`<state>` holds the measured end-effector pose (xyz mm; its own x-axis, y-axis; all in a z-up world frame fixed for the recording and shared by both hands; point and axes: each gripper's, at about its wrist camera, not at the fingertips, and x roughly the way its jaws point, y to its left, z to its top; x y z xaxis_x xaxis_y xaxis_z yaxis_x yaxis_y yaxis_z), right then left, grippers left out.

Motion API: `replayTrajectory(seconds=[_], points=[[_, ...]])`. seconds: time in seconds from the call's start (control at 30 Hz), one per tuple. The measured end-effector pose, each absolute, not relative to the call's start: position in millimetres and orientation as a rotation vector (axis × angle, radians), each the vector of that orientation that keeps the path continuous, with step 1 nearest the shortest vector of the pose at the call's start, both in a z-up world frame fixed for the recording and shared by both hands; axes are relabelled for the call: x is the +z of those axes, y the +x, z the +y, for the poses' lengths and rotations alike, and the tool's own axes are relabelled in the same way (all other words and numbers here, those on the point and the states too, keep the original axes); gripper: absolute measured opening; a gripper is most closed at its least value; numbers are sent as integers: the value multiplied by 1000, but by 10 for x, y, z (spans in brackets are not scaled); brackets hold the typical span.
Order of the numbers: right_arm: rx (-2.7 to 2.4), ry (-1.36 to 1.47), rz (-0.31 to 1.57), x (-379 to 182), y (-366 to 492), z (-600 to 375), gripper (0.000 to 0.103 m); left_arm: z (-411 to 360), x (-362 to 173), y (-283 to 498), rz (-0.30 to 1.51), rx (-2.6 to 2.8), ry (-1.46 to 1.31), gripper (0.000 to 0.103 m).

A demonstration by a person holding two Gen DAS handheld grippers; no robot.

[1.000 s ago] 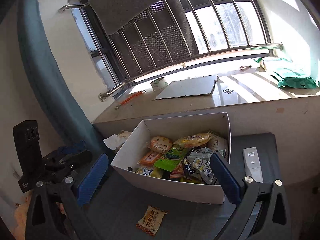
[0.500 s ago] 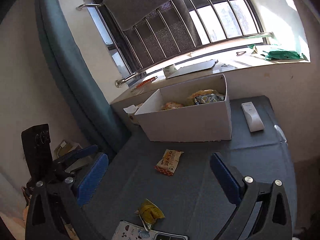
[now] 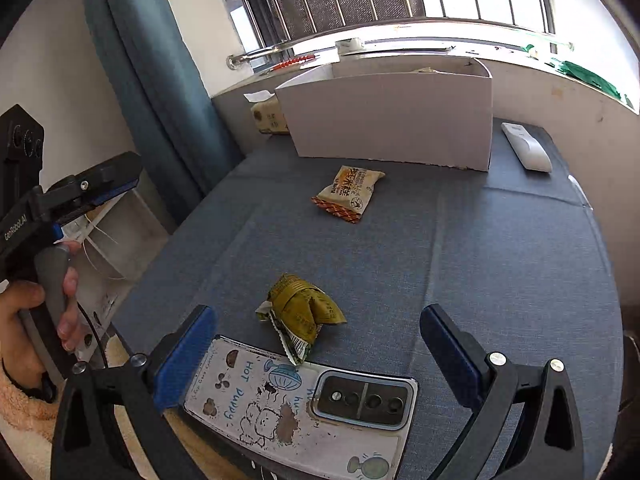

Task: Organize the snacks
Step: 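Move both tools back from the box to the last snacks, then grasp the small yellow pouch with the right tool while the left tool grasps the cake pack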

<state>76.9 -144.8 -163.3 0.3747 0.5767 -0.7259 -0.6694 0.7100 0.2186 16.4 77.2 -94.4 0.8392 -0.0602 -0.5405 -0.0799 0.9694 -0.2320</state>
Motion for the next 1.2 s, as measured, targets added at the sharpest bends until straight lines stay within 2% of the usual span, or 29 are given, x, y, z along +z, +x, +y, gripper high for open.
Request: replayTrajectory(seconds=[0.27, 0.4, 0.43, 0.47, 0.5, 0.8, 1.2], points=[[798, -396, 851, -1914, 791, -984, 103, 819, -1092, 160, 623, 7, -271, 103], [886, -357, 917, -1978, 864, -930, 103, 837, -1187, 209, 654, 11, -279, 103], [913, -354, 939, -2007, 871, -911, 93, 831, -1202, 223, 660, 6, -280, 103], [925, -348, 950, -2029, 874, -907, 76, 824, -1213, 233, 665, 4, -279, 103], [906, -352, 944, -2042, 874, -915, 42, 818, -1222, 239, 666, 6, -276, 103], [859, -150, 896, -1831, 938, -1400, 41, 663, -1271, 574, 709, -41, -237, 103], [746, 131, 832, -1541, 1010, -2292, 41, 93, -1557, 1772, 876, -78, -81, 103]])
